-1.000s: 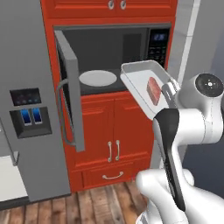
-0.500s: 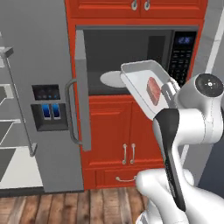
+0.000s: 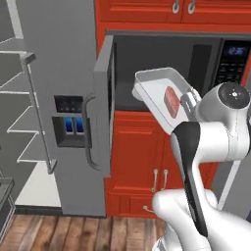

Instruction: Place the tupperware containing the steak and mushroom meal in the microwave. Close the microwave door and press the start button to reheat the meal.

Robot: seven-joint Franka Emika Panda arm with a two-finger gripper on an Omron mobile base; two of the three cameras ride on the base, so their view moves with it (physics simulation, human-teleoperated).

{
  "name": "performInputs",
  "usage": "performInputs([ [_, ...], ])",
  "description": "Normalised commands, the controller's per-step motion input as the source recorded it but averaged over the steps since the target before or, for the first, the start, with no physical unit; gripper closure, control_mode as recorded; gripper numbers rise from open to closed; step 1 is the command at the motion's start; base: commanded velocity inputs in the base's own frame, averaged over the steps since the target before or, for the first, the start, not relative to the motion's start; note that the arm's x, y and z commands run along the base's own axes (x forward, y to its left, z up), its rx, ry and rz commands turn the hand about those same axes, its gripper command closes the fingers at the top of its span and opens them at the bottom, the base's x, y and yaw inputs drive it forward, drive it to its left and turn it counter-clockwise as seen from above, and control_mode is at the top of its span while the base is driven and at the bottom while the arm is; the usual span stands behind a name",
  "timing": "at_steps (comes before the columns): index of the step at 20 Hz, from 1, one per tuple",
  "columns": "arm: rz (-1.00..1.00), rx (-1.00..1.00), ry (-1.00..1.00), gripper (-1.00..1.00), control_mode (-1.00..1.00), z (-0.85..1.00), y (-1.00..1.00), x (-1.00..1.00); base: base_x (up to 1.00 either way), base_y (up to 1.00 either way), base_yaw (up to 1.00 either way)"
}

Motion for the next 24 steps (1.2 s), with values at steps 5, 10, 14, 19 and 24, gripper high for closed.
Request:
performInputs([
  [5, 0.00, 0.00, 0.00, 1.00, 1.00, 0.00, 0.00, 0.00, 0.37, -0.32, 0.23],
  [10, 0.00, 0.00, 0.00, 1.00, 1.00, 0.00, 0.00, 0.00, 0.23, -0.40, 0.16],
  [14, 0.00, 0.00, 0.00, 1.00, 1.00, 0.00, 0.00, 0.00, 0.11, -0.41, 0.12],
  [19, 0.00, 0.00, 0.00, 1.00, 1.00, 0.00, 0.00, 0.00, 0.05, -0.39, 0.10],
  [24, 0.00, 0.00, 0.00, 1.00, 1.00, 0.00, 0.00, 0.00, 0.01, -0.33, 0.04],
])
